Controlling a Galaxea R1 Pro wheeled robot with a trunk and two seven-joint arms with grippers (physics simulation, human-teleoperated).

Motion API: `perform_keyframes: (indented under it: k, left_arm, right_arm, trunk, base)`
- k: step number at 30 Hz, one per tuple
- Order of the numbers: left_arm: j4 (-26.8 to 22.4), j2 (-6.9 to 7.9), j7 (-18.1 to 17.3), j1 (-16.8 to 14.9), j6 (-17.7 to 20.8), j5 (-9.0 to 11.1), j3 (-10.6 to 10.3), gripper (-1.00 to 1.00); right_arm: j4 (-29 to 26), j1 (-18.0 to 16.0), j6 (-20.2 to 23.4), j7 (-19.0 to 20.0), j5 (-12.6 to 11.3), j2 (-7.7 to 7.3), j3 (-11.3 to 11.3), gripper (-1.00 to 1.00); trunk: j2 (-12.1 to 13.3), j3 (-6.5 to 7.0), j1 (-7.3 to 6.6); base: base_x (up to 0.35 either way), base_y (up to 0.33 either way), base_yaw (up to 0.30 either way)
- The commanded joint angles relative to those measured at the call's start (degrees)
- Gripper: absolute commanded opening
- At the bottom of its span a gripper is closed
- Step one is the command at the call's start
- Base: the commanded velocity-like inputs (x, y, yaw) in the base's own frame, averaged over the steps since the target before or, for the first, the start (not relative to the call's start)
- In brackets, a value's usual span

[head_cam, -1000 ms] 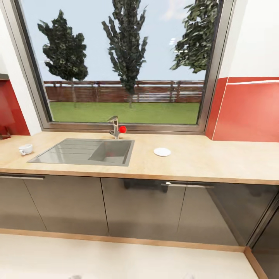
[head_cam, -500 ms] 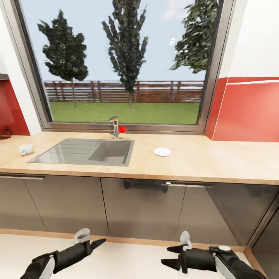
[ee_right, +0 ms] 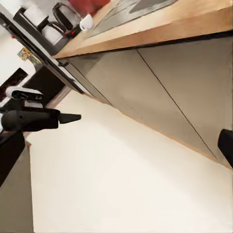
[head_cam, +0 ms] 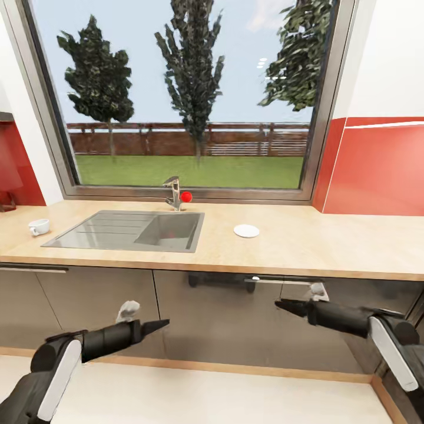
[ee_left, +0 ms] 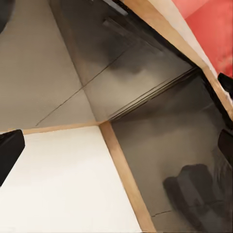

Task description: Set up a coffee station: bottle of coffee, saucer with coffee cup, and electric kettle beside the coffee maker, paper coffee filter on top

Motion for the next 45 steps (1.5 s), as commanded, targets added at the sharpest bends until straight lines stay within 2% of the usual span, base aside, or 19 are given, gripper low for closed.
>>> perform_keyframes:
  k: [1,3,4,7,10,12,15,16,17,19,20,22,23,24,26,28,31,36,45]
  left_arm:
    - [-0.9,0.11,-0.2,-0.2,0.5,2.4,0.1,1.0]
    - [-1.7,0.28,-0.2,-1.0,0.7,5.6,0.1,1.0]
    - [-1.9,0.4,-0.1,-5.1,0.8,7.7,0.1,1.0]
    - [0.7,0.23,0.1,-11.0,1.0,8.8,0.1,1.0]
    - [10.9,-2.73,0.4,-20.9,0.9,9.2,0.0,1.0]
    - [18.6,-4.38,0.5,-26.5,0.8,9.2,0.0,1.0]
    - [26.5,-5.25,0.6,-32.5,0.7,9.2,0.0,1.0]
    - [33.7,-5.7,0.8,-37.6,0.6,9.2,0.0,1.0]
    - [35.9,-5.79,1.1,-39.1,0.6,9.2,0.0,1.0]
    - [41.2,-5.98,3.9,-43.4,0.5,9.3,0.2,1.0]
    - [44.0,-6.05,8.2,-45.5,0.4,9.4,1.4,1.0]
    - [46.1,-6.21,12.9,-46.9,0.2,9.5,3.7,1.0]
    - [47.4,-6.96,16.9,-47.8,0.0,9.6,7.1,1.0]
    - [47.8,-7.61,18.5,-48.1,-0.1,9.7,9.0,1.0]
    - [48.8,-10.55,22.2,-48.9,-0.3,9.8,15.5,1.0]
    - [49.1,-11.67,23.5,-49.1,-0.3,9.8,18.0,1.0]
    - [49.3,-12.41,24.4,-49.3,-0.3,9.9,19.8,1.0]
    - [49.8,-12.49,24.7,-49.4,-0.3,9.8,20.6,1.0]
    - [50.1,-12.64,24.8,-49.4,-0.1,9.8,20.8,1.0]
  right_arm:
    - [-1.4,-2.1,3.0,0.1,0.0,-0.02,-2.7,1.0]
    - [-2.7,-6.4,5.9,0.1,0.0,-0.36,-6.1,1.0]
    - [-2.8,-9.9,6.9,0.0,0.1,-1.0,-7.3,1.0]
    - [2.1,-15.7,7.6,-0.3,0.1,-2.22,-8.2,1.0]
    - [13.9,-25.6,7.7,-1.1,0.3,-2.76,-8.4,1.0]
    - [20.0,-30.1,7.7,-3.1,0.3,-2.82,-8.4,1.0]
    - [26.5,-33.6,7.7,-6.0,0.3,-2.7,-8.3,1.0]
    - [32.2,-35.8,7.5,-8.8,0.2,-2.32,-8.3,1.0]
    - [33.7,-36.2,7.5,-9.5,0.2,-2.2,-8.3,1.0]
    - [36.9,-37.2,7.3,-11.1,0.1,-1.96,-8.4,1.0]
    - [38.2,-37.5,7.1,-11.8,0.1,-1.82,-8.4,1.0]
    - [39.0,-37.8,7.0,-12.2,0.0,-1.51,-8.6,1.0]
    - [39.5,-37.9,6.9,-12.5,-0.1,-0.67,-9.1,1.0]
    - [39.7,-38.0,6.9,-12.7,-0.2,-0.25,-9.5,1.0]
    - [40.3,-38.1,6.8,-15.6,-0.3,2.47,-14.3,1.0]
    - [40.5,-38.2,6.8,-17.6,-0.3,3.7,-16.3,1.0]
    - [40.7,-38.2,6.8,-19.1,-1.7,4.82,-17.9,1.0]
    - [42.0,-38.2,6.8,-20.4,-5.5,6.33,-18.5,1.0]
    - [42.8,-38.2,6.8,-23.1,-6.5,7.83,-18.6,1.0]
  trunk:
    - [0.0,-0.07,0.0]
    - [0.0,-0.07,0.0]
    - [0.0,-0.07,0.0]
    - [0.0,-0.07,0.0]
    - [0.0,-0.07,0.0]
    - [0.0,-0.07,0.0]
    - [0.0,-0.07,0.0]
    - [0.0,-0.07,0.0]
    - [0.0,-0.07,0.0]
    - [0.0,-0.07,0.0]
    - [0.0,-0.07,0.0]
    - [0.0,-0.07,0.0]
    - [0.0,-0.07,0.0]
    - [0.0,-0.07,0.0]
    - [0.0,-0.07,0.0]
    - [0.0,-0.07,0.0]
    - [0.0,-0.07,0.0]
    - [0.0,-0.07,0.0]
    - [0.0,-0.07,0.0]
  base:
    - [0.0,0.0,0.0]
    - [0.0,0.0,0.0]
    - [0.0,0.0,0.0]
    - [0.0,0.0,0.0]
    - [0.0,0.0,0.0]
    - [0.0,0.0,0.0]
    - [0.0,0.0,0.0]
    - [0.0,0.0,0.0]
    - [0.0,0.0,0.0]
    - [0.0,0.0,0.0]
    - [0.0,0.0,0.0]
    - [0.0,0.0,0.0]
    - [0.0,0.0,0.0]
    - [0.0,0.0,0.0]
    - [0.0,0.0,0.0]
    - [0.0,0.0,0.0]
    - [0.002,0.0,0.0]
    - [0.116,-0.088,0.0]
    - [0.126,-0.103,0.0]
